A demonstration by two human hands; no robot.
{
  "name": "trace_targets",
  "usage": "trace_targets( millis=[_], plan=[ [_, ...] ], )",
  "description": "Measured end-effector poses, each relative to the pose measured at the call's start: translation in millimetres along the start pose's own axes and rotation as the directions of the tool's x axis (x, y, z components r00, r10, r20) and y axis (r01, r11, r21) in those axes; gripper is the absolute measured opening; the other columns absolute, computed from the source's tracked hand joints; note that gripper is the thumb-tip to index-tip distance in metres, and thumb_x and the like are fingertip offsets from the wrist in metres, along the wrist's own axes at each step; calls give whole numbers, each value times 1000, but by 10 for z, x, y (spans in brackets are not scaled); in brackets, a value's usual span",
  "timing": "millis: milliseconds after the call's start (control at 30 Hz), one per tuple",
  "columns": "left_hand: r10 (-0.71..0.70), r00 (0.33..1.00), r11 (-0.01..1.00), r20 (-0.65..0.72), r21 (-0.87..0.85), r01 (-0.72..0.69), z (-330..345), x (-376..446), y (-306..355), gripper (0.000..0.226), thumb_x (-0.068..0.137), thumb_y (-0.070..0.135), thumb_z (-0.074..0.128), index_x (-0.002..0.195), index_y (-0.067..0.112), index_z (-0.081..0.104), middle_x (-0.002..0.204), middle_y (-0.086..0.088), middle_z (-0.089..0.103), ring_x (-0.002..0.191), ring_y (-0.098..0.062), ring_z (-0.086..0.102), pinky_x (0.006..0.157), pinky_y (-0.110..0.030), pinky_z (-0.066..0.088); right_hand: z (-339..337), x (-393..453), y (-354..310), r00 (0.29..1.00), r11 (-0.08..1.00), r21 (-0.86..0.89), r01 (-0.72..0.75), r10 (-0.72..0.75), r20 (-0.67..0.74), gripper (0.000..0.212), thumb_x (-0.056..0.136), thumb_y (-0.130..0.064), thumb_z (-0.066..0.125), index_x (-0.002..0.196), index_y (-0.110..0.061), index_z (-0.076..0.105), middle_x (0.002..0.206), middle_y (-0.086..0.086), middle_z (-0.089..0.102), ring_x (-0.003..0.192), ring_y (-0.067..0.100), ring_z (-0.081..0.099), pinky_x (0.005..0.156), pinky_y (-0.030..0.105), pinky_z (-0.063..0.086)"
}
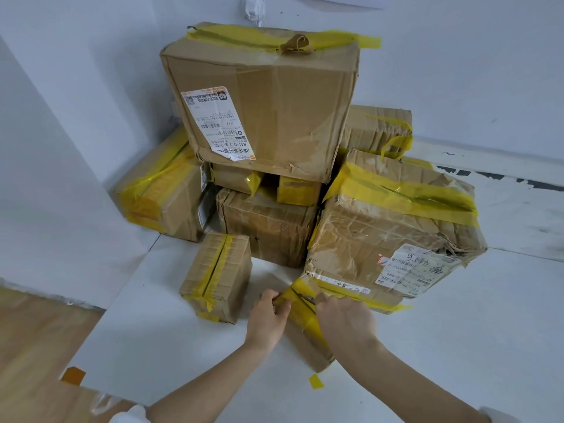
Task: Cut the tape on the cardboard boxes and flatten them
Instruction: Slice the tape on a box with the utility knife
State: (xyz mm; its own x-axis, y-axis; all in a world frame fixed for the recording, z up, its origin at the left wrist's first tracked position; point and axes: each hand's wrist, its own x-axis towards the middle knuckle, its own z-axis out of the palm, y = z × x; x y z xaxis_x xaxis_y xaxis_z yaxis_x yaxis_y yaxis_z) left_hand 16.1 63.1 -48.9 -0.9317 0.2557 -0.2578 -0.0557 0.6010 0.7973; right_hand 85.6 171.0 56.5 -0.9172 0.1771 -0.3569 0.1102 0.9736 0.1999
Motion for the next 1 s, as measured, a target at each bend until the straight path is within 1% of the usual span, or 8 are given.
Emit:
trace_targets(
  millis=[167,367,533,633,733,833,900,1000],
  plan=[
    [-11,1000,1000,15,-14,11,-15,5,20,27,94,21,55,113,1,53,110,-16,58,101,-30,56,83,-34,42,25,-73,-20,1000,1000,2,11,-11,26,36,92,5,41,127,-1,45,119,13,58,109,29,59,79,33,49],
    [5,1000,1000,21,5,-5,-32,-9,36,21,93,18,56,104,0,54,105,-17,58,101,-32,55,84,-34,41,164,-235,92,997,1000,13,1,-2,77,34,91,8,39,117,-7,54,116,8,61,107,27,60,70,28,39],
    [-2,999,1000,35,18,2,-40,-14,63,19,94,16,55,104,0,53,105,-17,57,100,-30,54,81,-30,40,268,-364,204,998,998,68,13,-17,62,32,90,10,38,102,-19,46,114,8,62,106,26,61,69,28,37],
    [-25,998,999,49,25,24,-31,-26,93,21,94,18,54,107,0,53,103,-12,55,102,-28,54,76,-26,36,345,-450,263,998,997,79,-3,-2,64,32,92,7,37,114,-11,49,115,8,61,106,27,61,68,29,36],
    [-17,999,998,27,62,15,-9,-41,115,22,94,20,54,109,2,54,100,-6,53,93,-20,50,66,-20,28,428,-576,328,995,995,97,-16,7,97,35,94,4,34,127,-5,41,118,9,58,108,27,60,65,28,33],
    [-4,1000,998,10,68,4,7,-44,115,20,94,19,54,107,3,54,97,-4,53,87,-15,47,63,-18,27,462,-705,376,996,991,131,-14,2,93,37,93,5,33,128,-6,38,99,6,56,108,26,59,50,23,21],
    [-11,1000,998,16,56,11,10,-35,110,18,94,18,54,104,3,54,95,-4,53,86,-16,48,65,-19,29,480,-766,384,997,989,146,-9,-2,71,39,93,5,31,129,-8,37,72,4,36,108,26,59,48,24,17],
    [-20,999,999,40,52,18,20,-21,104,18,94,17,54,105,2,53,95,-6,53,93,-25,54,72,-25,35,540,-834,387,998,984,175,-18,8,56,40,93,5,29,129,-10,35,65,1,19,106,25,59,48,25,17]
  ],
)
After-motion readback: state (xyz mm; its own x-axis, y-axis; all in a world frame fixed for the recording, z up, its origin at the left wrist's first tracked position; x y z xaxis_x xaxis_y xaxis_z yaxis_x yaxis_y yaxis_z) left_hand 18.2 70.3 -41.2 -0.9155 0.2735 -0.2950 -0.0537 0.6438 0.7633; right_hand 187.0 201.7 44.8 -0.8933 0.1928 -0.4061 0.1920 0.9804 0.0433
